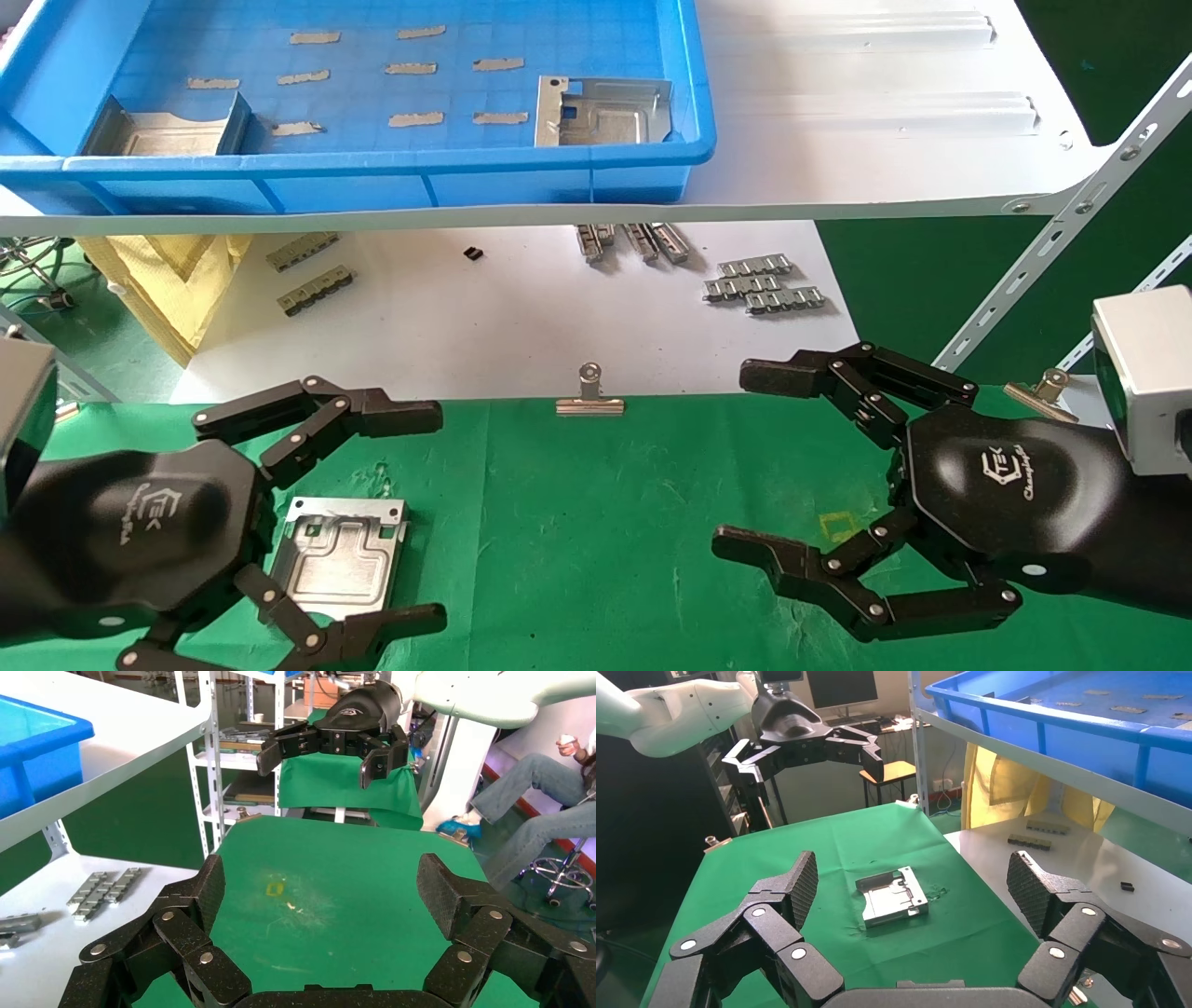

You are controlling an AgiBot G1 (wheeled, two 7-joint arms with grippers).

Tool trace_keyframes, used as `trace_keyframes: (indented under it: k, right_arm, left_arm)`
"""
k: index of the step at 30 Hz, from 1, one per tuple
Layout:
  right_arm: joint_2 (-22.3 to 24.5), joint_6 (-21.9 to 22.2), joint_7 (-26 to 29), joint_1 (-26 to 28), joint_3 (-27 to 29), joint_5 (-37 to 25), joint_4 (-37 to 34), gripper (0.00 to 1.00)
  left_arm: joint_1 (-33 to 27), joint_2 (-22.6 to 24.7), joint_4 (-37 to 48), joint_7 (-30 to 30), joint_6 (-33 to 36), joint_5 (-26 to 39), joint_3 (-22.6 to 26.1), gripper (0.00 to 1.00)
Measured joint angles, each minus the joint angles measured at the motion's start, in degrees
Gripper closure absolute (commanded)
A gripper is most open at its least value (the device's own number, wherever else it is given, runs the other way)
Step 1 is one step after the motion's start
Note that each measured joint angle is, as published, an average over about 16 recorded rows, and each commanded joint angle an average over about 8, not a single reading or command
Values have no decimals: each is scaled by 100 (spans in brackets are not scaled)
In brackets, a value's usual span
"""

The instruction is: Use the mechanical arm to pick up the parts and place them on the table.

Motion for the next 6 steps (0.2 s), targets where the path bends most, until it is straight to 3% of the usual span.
trace_keyframes:
  k: [6]
  right_arm:
    - [0,0,0,0,0,0,0,0]
  left_arm:
    - [-1,1,3,1,1,1,1,0]
